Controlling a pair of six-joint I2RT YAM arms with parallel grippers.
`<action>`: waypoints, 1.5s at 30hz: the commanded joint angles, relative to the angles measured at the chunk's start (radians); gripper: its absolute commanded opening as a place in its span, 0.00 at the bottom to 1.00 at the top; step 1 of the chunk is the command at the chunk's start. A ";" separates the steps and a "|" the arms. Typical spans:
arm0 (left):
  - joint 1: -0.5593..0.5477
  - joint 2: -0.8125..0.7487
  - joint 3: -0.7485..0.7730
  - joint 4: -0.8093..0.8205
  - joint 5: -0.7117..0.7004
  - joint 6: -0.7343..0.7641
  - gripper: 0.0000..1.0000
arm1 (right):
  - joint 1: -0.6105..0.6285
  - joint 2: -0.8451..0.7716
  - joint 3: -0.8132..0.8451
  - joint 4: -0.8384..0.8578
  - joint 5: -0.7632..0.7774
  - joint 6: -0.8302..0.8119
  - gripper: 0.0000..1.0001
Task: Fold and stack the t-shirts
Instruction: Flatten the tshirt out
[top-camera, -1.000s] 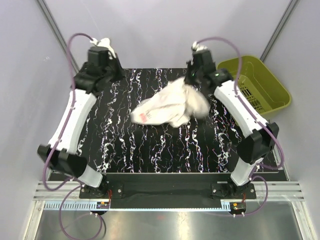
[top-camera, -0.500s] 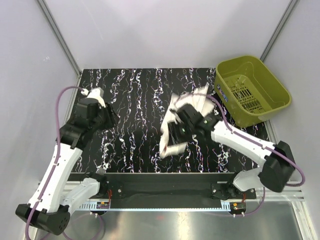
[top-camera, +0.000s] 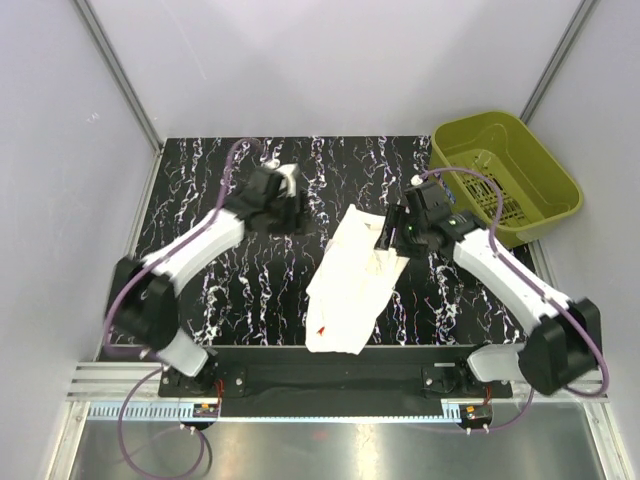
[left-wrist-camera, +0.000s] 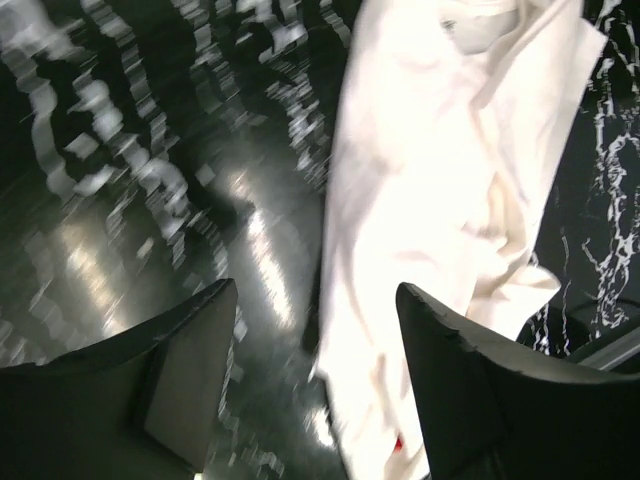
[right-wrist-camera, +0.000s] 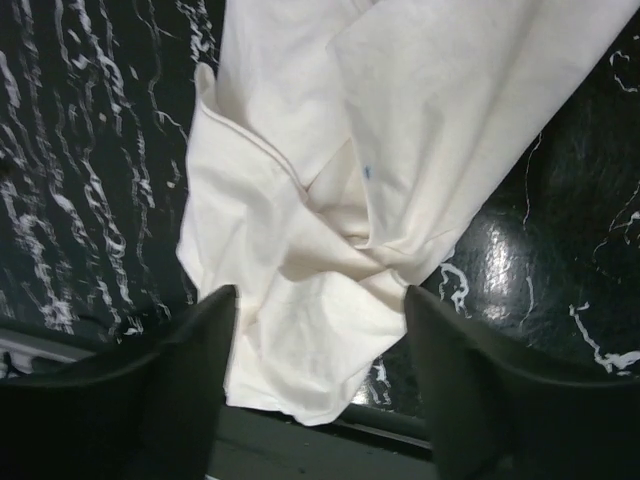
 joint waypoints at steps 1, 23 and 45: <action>-0.054 0.193 0.167 0.184 0.086 0.054 0.67 | 0.006 0.098 0.002 0.090 -0.054 0.071 0.62; -0.153 0.531 0.304 0.075 0.235 0.000 0.59 | -0.014 0.261 -0.043 0.103 -0.018 0.047 0.70; -0.079 -0.121 0.189 -0.228 -0.089 0.137 0.00 | -0.066 0.528 0.272 0.153 0.111 -0.103 0.00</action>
